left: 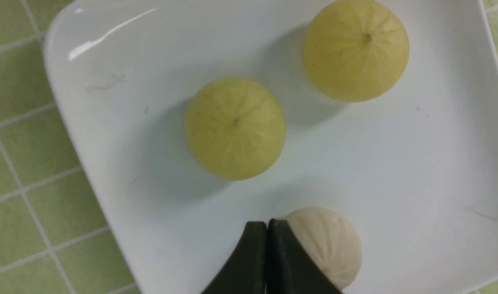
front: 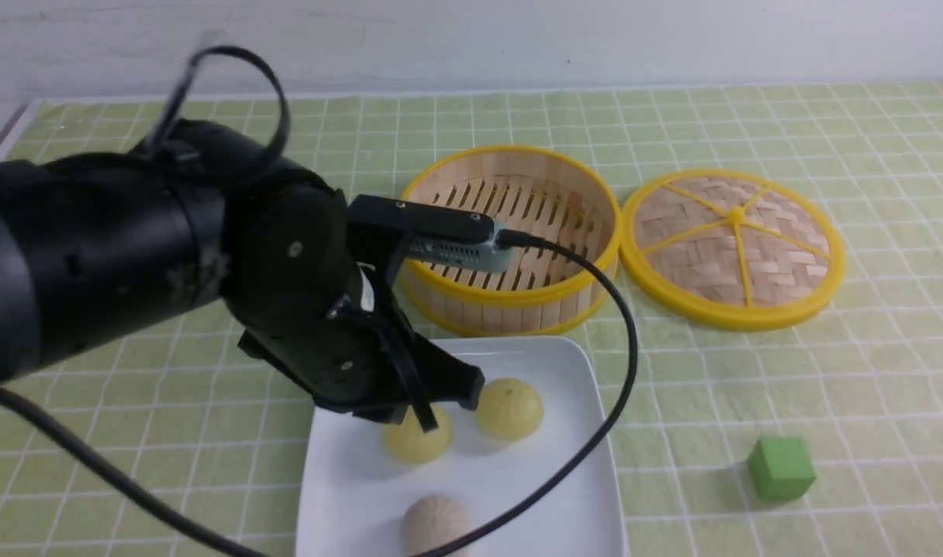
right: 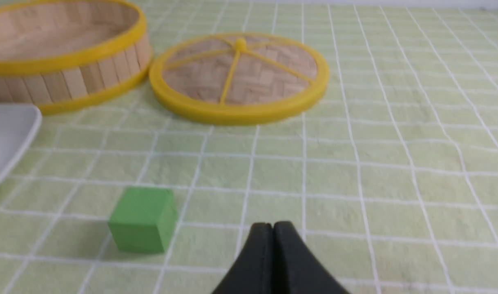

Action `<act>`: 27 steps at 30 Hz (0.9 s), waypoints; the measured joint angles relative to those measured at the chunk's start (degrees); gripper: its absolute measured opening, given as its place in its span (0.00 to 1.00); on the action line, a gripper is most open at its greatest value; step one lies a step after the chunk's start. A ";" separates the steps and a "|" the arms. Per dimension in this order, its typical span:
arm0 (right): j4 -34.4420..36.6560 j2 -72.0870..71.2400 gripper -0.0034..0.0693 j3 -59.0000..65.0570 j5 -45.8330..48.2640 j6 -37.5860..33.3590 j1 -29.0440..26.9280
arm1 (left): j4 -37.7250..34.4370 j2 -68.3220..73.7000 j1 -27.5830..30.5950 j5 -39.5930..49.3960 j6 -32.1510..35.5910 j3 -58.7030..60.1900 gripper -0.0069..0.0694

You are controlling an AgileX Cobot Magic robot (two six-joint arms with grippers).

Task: Put the steamed buns into the plate on the green tablecloth.

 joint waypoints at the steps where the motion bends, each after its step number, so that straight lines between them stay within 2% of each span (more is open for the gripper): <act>1: -0.09 0.00 0.05 0.35 0.06 0.00 -0.08 | 0.11 -0.33 0.00 0.06 0.00 0.00 0.11; 10: -0.55 0.00 0.05 0.70 1.42 -0.21 -0.28 | 8.64 -21.15 0.00 5.28 -0.13 0.75 0.11; 15: -0.55 0.00 0.06 0.70 1.46 -0.26 -0.28 | 10.69 -33.15 0.00 0.64 0.97 8.15 0.11; 20: -0.55 0.00 0.06 0.70 1.46 -0.26 -0.28 | 10.69 -46.74 0.00 -16.45 0.30 22.97 0.11; 25: -0.55 0.00 0.07 0.70 1.46 -0.32 -0.28 | 13.41 -53.43 0.00 -43.60 -7.88 39.98 0.11; 26: -0.55 0.00 0.07 0.70 1.46 -0.32 -0.28 | 13.55 -53.50 0.00 -44.50 -7.99 40.36 0.11; 27: -0.55 0.00 0.08 0.70 1.46 -0.37 -0.28 | 14.54 -53.50 0.00 -50.15 -8.60 42.86 0.11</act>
